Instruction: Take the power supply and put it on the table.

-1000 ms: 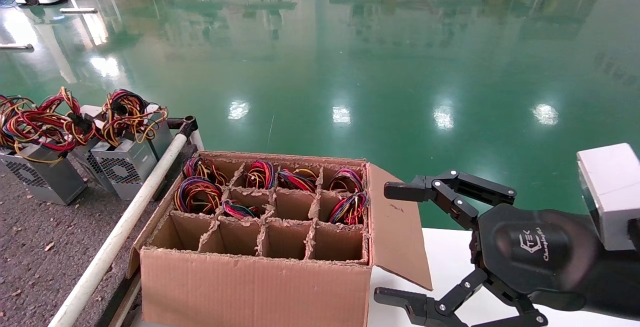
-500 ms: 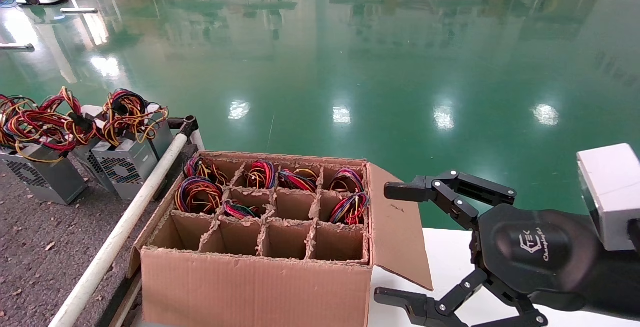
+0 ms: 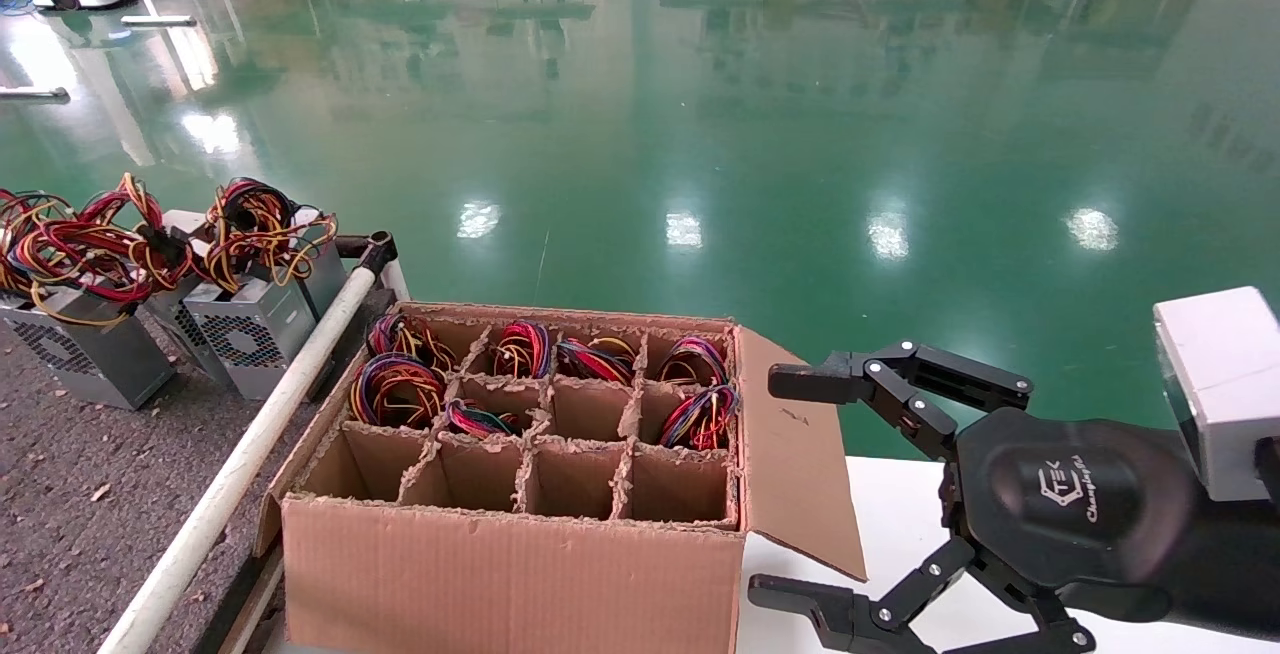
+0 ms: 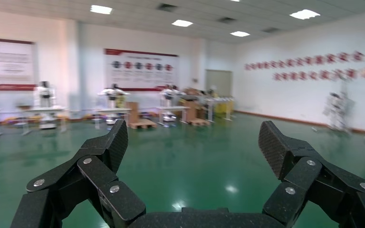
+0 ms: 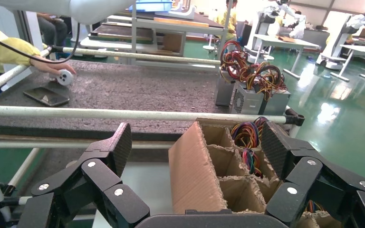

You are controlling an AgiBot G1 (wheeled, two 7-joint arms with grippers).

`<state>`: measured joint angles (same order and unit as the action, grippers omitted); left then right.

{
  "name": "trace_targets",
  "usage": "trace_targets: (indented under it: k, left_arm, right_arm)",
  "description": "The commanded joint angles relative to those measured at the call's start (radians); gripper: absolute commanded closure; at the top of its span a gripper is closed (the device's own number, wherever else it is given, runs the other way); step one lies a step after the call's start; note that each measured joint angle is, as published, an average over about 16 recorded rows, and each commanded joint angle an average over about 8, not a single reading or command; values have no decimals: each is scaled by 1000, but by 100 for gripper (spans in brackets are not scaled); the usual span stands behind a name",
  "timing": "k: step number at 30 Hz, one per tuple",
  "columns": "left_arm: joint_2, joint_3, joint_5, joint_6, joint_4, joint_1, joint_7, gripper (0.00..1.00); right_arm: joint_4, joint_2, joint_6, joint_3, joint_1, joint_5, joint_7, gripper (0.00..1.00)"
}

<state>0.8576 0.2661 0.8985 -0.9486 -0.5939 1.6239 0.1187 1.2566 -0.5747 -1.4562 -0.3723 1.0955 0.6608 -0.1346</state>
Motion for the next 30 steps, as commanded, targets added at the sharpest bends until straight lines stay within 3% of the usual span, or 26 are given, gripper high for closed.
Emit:
trace_targets:
  k: [1,30]
  left_arm:
    - [-16,1,-11,-35,-45,-35,4,0]
    - [-240,13,-164,-534,-675,-537,67,0]
  right_arm:
    - [0,0,0,0,0,0,0,0]
    - [0,0,0,0,0,0,0,0]
